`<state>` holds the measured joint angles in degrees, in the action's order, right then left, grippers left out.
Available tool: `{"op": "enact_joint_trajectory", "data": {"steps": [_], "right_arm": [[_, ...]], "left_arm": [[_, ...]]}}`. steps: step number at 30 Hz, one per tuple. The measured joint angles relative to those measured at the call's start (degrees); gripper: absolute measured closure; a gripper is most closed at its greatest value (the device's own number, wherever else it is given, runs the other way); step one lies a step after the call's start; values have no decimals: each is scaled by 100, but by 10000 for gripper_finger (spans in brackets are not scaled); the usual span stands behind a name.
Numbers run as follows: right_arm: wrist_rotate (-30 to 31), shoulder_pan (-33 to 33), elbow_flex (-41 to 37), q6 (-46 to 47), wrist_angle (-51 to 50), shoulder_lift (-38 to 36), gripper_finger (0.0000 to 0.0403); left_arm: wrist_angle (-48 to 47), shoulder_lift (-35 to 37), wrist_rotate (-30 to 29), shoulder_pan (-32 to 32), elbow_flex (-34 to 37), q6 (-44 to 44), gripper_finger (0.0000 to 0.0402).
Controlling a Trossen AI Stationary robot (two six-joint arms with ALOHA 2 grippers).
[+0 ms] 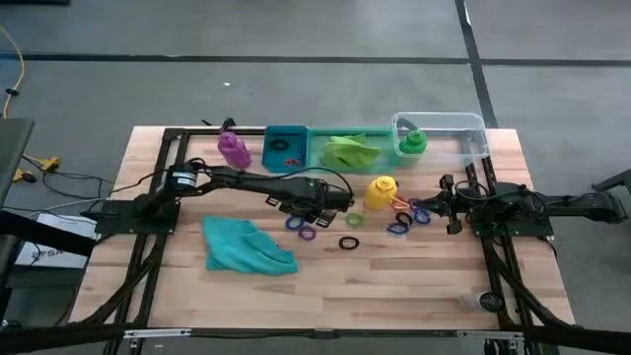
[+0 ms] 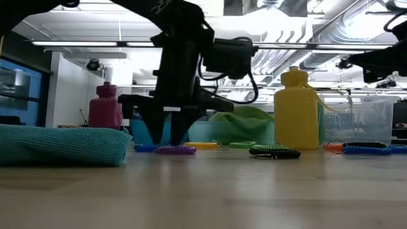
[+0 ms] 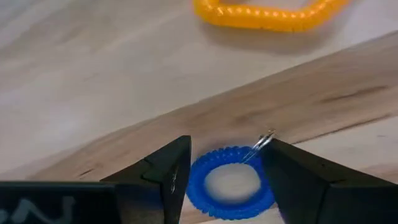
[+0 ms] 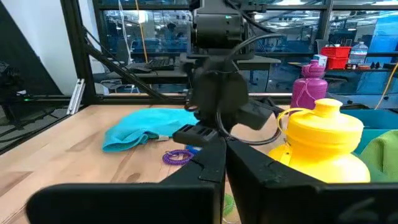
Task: Pick & Place Sports Items
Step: Put the left blue spring keychain into the blue bin
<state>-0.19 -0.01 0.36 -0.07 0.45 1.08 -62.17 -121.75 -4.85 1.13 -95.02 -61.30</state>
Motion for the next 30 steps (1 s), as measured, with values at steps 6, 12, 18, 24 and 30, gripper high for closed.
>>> {"op": "enact_joint_trajectory", "data": {"steps": [6, 12, 18, 24, 30], "right_arm": [[0, 0, 0, 2, 0, -2, 403], [-1, 1, 0, 1, 0, -2, 403], [0, 0, 0, 0, 0, -2, 403], [0, 0, 0, 0, 0, 0, 403], [0, 0, 0, 2, 0, -2, 403]], "left_arm": [[74, 0, 7, -26, 0, 46, 250], [117, 0, -86, -63, 0, 134, 293], [118, 0, -217, -164, -2, 139, 395], [123, 8, -255, -289, -7, 107, 390], [272, 243, -264, -429, -7, 343, 397]]}}
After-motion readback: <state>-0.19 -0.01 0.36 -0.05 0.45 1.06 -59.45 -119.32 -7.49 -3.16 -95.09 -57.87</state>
